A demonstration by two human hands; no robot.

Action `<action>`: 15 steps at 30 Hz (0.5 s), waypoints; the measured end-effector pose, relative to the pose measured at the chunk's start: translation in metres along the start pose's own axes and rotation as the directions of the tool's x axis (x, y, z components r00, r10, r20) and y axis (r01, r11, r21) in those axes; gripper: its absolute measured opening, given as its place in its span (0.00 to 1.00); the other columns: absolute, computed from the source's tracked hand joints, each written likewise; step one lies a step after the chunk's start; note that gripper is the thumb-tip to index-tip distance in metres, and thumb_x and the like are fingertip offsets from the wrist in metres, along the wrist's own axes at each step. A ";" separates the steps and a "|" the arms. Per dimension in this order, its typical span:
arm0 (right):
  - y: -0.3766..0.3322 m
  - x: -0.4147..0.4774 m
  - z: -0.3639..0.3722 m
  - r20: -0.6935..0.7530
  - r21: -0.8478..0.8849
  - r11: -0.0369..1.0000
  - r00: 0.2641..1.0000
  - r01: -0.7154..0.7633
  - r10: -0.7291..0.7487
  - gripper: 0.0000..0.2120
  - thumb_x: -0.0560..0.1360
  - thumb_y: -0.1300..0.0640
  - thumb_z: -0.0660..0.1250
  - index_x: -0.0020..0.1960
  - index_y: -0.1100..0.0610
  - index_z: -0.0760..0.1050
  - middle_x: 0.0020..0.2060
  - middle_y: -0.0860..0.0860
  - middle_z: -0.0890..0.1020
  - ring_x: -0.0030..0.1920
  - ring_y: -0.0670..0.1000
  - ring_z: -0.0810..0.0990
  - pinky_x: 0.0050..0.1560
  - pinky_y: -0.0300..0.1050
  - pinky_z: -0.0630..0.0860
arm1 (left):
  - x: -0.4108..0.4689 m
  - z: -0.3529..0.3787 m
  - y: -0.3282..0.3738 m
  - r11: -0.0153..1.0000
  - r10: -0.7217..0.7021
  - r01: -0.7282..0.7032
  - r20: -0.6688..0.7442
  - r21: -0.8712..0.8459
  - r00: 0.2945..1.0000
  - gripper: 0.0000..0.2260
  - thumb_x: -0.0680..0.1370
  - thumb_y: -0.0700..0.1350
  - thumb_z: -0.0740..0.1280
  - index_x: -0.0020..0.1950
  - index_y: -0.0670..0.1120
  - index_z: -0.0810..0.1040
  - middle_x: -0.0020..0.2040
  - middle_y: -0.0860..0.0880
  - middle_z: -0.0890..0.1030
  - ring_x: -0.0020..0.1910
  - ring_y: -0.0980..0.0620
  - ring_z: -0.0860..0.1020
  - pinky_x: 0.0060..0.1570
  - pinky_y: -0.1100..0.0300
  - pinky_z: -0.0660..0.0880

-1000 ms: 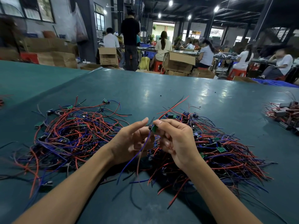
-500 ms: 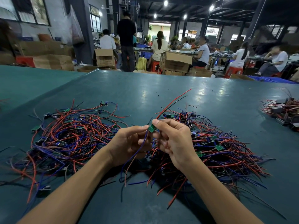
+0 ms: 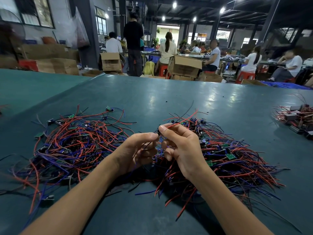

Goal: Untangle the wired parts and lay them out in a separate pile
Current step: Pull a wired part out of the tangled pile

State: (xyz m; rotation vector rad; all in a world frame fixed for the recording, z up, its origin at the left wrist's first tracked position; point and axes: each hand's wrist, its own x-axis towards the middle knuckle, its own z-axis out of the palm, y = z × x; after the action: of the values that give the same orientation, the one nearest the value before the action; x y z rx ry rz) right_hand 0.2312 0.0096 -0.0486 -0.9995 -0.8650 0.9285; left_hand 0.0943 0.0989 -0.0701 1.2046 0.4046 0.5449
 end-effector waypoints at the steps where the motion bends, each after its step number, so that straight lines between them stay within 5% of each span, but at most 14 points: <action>1: 0.000 0.000 -0.001 -0.002 0.004 1.000 1.000 -0.005 0.005 0.02 0.75 0.61 0.74 0.47 0.59 0.82 0.35 0.51 0.79 0.29 0.49 0.75 0.21 0.40 0.66 | 0.000 0.000 0.000 1.000 0.011 -0.011 0.003 -0.009 1.000 0.10 0.69 0.52 0.73 0.35 0.52 0.74 0.33 0.53 0.62 0.27 0.56 0.60 0.27 0.64 0.55; 10: -0.001 0.003 -0.005 -0.005 0.126 0.988 0.996 -0.088 0.089 0.07 0.73 0.64 0.71 0.50 0.57 0.81 0.38 0.53 0.79 0.31 0.51 0.77 0.23 0.41 0.66 | -0.004 0.004 0.003 0.997 0.017 -0.016 -0.019 0.075 1.000 0.15 0.69 0.53 0.74 0.35 0.53 0.68 0.40 0.47 0.54 0.36 0.50 0.50 0.36 0.56 0.49; 15: -0.001 0.004 -0.004 -0.010 0.154 0.985 0.996 -0.083 0.085 0.05 0.75 0.61 0.70 0.50 0.58 0.83 0.38 0.52 0.80 0.31 0.51 0.77 0.23 0.41 0.66 | -0.001 0.001 0.002 0.998 0.037 -0.038 0.014 0.054 0.999 0.15 0.69 0.53 0.75 0.34 0.52 0.69 0.37 0.49 0.56 0.32 0.52 0.52 0.27 0.63 0.52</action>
State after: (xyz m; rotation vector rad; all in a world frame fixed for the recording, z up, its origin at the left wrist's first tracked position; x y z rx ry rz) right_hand 0.2368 0.0112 -0.0481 -0.9145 -0.7303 1.0412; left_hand 0.0936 0.0978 -0.0678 1.2691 0.3887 0.5616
